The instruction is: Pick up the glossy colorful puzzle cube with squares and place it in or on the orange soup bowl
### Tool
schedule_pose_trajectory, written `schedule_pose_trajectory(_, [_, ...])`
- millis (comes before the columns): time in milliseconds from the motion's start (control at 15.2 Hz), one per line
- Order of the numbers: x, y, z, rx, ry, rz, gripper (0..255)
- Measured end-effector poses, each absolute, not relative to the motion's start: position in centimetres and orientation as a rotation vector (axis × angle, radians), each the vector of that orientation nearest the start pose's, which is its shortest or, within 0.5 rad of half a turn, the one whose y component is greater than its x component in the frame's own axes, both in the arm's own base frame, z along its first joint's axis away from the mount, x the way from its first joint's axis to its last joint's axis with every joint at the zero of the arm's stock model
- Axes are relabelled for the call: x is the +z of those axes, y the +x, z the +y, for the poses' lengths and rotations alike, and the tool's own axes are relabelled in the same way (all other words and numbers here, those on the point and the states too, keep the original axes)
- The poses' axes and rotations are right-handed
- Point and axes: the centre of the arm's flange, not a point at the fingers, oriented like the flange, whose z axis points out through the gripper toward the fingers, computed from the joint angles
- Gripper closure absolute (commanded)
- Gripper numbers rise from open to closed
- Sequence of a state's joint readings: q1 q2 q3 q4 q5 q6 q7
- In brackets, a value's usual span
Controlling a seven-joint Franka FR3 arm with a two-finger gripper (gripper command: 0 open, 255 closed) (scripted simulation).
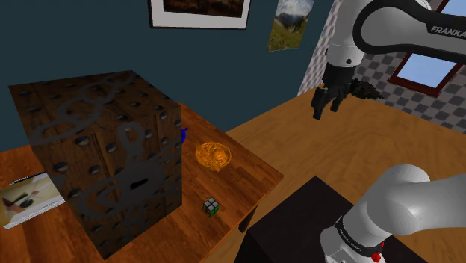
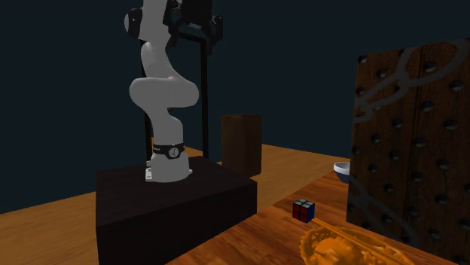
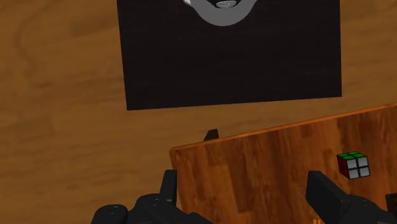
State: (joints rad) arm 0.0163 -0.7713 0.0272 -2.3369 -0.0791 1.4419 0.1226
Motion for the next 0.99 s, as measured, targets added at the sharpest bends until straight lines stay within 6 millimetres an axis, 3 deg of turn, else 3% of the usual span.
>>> schedule_pose_trajectory(132, [58.1,29.8,0.9,0.186,-3.239,0.150,0])
schedule_pose_trajectory(396, [54.4,30.8,3.1,0.174,-3.232,0.140,0])
schedule_pose_trajectory(990, [44.3,33.1,9.2,0.139,-3.213,0.117,0])
